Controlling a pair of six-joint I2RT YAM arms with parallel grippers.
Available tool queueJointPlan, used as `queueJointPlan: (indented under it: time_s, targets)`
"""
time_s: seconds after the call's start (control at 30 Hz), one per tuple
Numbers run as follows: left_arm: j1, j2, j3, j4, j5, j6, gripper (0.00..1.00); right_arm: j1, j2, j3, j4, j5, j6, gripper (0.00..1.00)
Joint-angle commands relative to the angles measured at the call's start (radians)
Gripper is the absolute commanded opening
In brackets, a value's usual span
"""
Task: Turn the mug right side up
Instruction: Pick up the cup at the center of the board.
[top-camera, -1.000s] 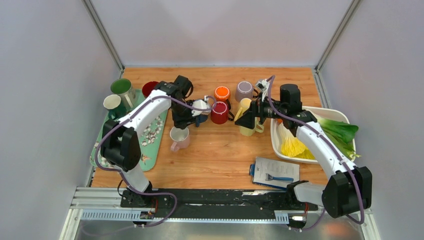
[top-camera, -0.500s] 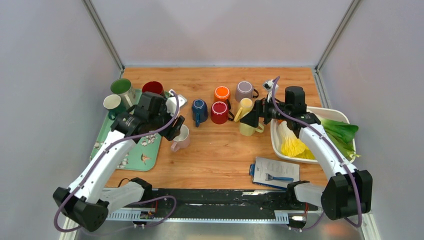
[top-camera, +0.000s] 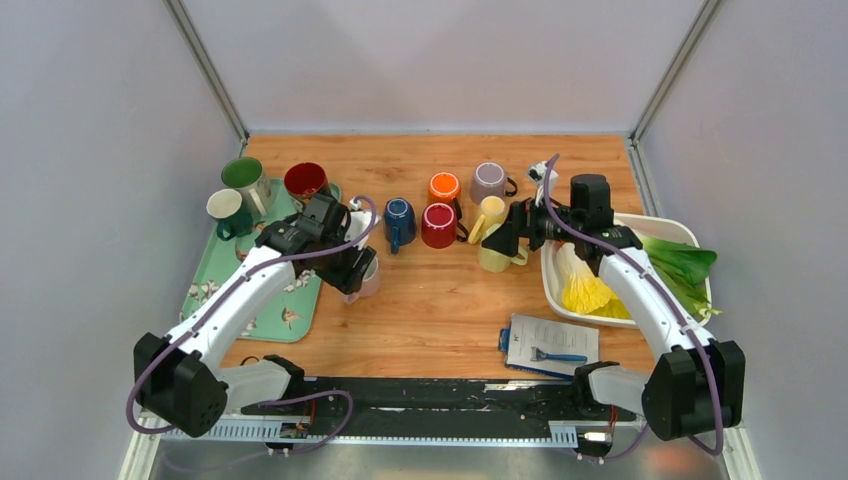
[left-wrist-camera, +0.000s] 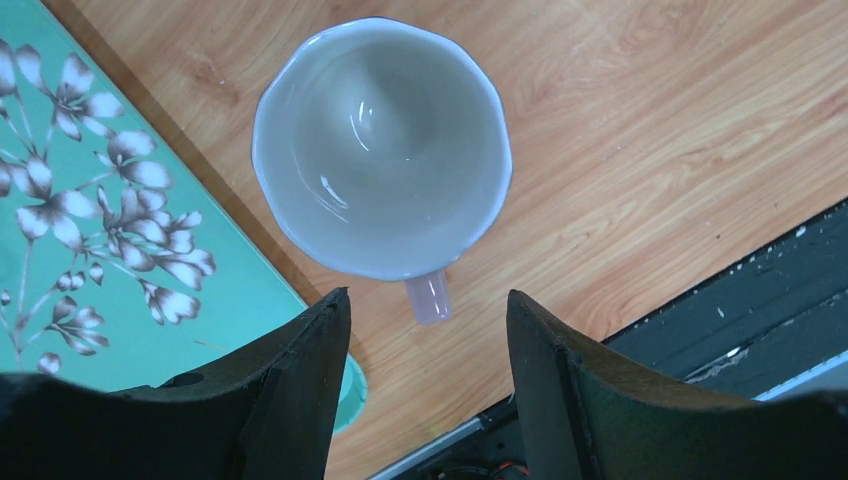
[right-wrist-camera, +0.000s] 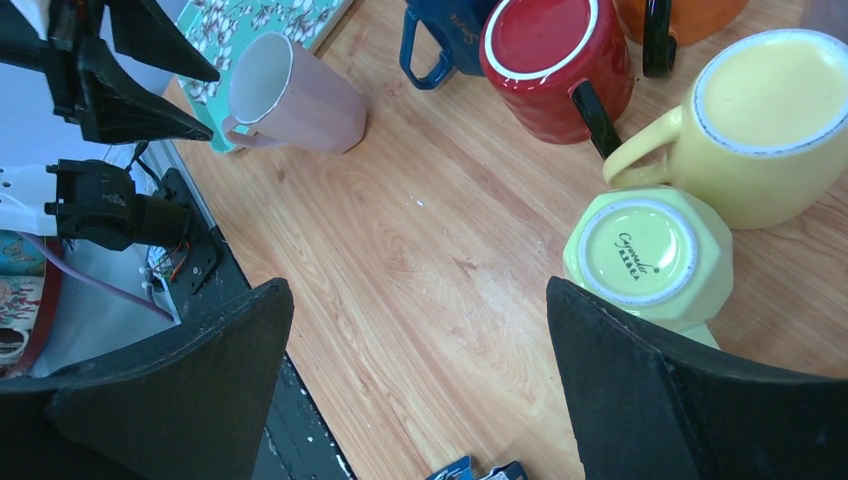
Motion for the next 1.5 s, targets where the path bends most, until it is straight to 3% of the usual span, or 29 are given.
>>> queueJointPlan:
  time_s: [0.0,0.5,0.77,0.9,1.23,1.47]
  targets:
    - [0.000,0.041,0.002,0.043,-0.053,-0.100,0.66,-0.003,0.009,0.062,0.005,0.000,-0.032,1.00]
    - [0.000,0.094,-0.112,0.186,-0.102,-0.157,0.62,-0.015,0.037,0.109,-0.030,0.006,-0.070,1.00]
    - [-0.001,0.130,-0.108,0.181,-0.068,-0.154,0.57,-0.018,0.063,0.108,-0.024,-0.004,-0.072,1.00]
    - [0.000,0.154,-0.102,0.177,-0.056,-0.151,0.46,-0.017,0.074,0.119,-0.018,-0.004,-0.069,1.00]
    - [0.000,0.036,-0.055,0.215,-0.028,-0.072,0.02,-0.018,0.034,0.064,-0.008,0.006,-0.078,1.00]
    - [0.045,-0.057,0.067,0.154,-0.153,-0.064,0.00,-0.018,0.037,0.058,-0.008,0.003,-0.071,1.00]
